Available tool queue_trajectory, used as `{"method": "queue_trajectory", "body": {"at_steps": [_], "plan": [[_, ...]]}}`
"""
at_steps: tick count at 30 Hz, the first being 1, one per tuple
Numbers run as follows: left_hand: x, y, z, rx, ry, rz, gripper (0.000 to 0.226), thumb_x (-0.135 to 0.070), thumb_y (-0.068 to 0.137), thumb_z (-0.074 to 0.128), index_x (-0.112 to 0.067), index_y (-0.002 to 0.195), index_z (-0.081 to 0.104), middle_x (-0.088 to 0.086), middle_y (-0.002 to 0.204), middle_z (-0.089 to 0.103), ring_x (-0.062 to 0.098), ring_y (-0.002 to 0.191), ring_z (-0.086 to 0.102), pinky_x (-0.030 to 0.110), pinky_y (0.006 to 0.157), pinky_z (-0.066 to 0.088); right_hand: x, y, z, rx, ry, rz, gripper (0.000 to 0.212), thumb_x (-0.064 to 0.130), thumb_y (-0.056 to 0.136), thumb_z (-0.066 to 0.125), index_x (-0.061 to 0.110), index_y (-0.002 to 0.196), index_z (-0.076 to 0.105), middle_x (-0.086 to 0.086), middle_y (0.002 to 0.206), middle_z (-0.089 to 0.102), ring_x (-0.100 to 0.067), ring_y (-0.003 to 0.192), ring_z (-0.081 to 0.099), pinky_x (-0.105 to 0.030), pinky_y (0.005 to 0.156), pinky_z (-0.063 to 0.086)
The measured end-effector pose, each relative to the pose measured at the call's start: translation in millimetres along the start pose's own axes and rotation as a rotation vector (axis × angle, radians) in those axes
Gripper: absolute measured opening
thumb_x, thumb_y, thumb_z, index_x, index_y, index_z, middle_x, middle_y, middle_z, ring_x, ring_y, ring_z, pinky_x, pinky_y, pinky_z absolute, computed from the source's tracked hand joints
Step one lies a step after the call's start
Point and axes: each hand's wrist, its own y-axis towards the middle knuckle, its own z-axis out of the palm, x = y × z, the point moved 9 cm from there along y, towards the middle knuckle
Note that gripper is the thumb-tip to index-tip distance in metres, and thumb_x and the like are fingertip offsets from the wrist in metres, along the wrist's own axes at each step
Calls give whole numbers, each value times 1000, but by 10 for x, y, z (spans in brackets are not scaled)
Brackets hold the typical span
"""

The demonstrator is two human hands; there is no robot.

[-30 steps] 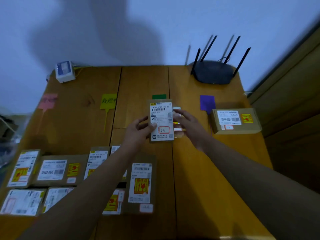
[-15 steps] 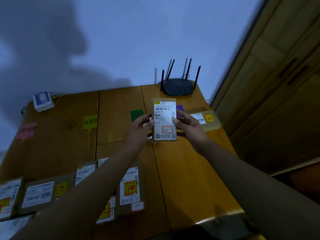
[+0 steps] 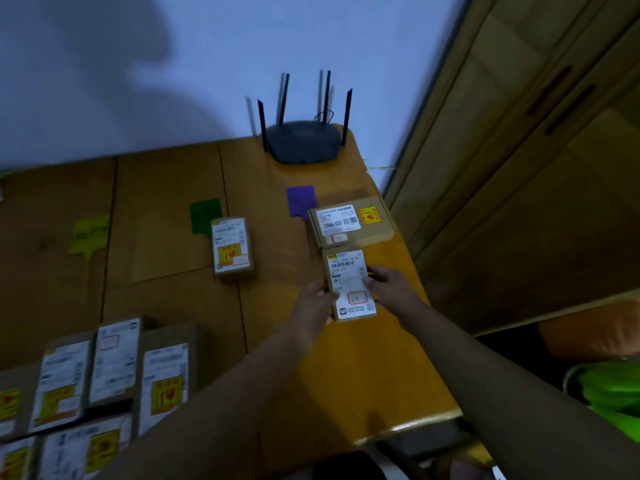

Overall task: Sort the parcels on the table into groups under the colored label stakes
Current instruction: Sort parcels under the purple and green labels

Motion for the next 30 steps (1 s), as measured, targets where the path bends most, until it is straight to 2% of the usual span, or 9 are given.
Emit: {"method": "queue_trajectory", "body": {"at_steps": [2,4,8,14,16,19,24,27,30], "plan": [[56,166,76,-32,13,-34,35,-1,103,53,-11,137,51,15,138,61,31,120,60,43,96,51,-135,174,-24,15,8,6,39,14,106,57,13,145,60,-10,136,69,-28,109,72,-48,93,61],[94,333,118,-54,13,-58,49,0,102,54,-6,149,42,17,144,58,35,129,58,43,90,52,-195,304,-21,31,19,5,39,12,105,58,13,144,60,-8,133,70,-26,104,72,-43,88,62],[86,543,110,-100,-1,-60,48,4,102,52,-5,149,44,18,146,57,37,131,57,37,84,52,-265,541,27,43,34,18,39,11,104,60,10,143,60,-12,133,70,-29,104,72,-38,80,62],[101,629,19,-109,-24,-6,39,-4,103,54,-15,141,54,5,125,70,15,93,68,16,54,54,-282,679,-6,-45,33,73,39,12,99,67,15,138,64,-8,133,70,-32,108,73,-53,91,61],[70,602,-69,-139,-42,18,39,-6,102,57,-16,140,52,-4,111,68,7,91,65,20,65,56,-126,591,-128,-210,-76,-20,36,20,93,72,23,129,66,-2,123,71,-25,103,72,-48,83,63],[-51,497,-305,-201,-50,82,49,-11,99,64,-17,146,51,-1,127,59,16,113,58,36,95,54,272,341,-116,-376,-175,-255,22,31,91,74,31,111,67,3,101,68,-15,88,68,-34,67,59],[-335,121,-1027,-260,60,234,43,-12,99,64,-16,141,58,5,133,64,17,115,60,39,88,53,668,45,802,-84,-78,-309,14,27,92,75,21,104,75,9,77,64,-6,72,61,-20,63,44],[-321,-169,-1663,-311,106,279,37,-11,99,64,-16,135,62,3,124,67,17,112,61,35,82,52,629,-149,1615,115,-106,-235,19,27,92,75,17,109,73,4,78,61,-11,71,58,-23,62,45],[-159,-504,-2318,-366,142,267,37,-14,99,64,-19,135,62,3,123,66,21,111,63,40,87,55,428,-386,2342,210,-158,-124,25,30,91,76,20,113,69,4,81,59,-16,76,60,-31,71,49]]}}
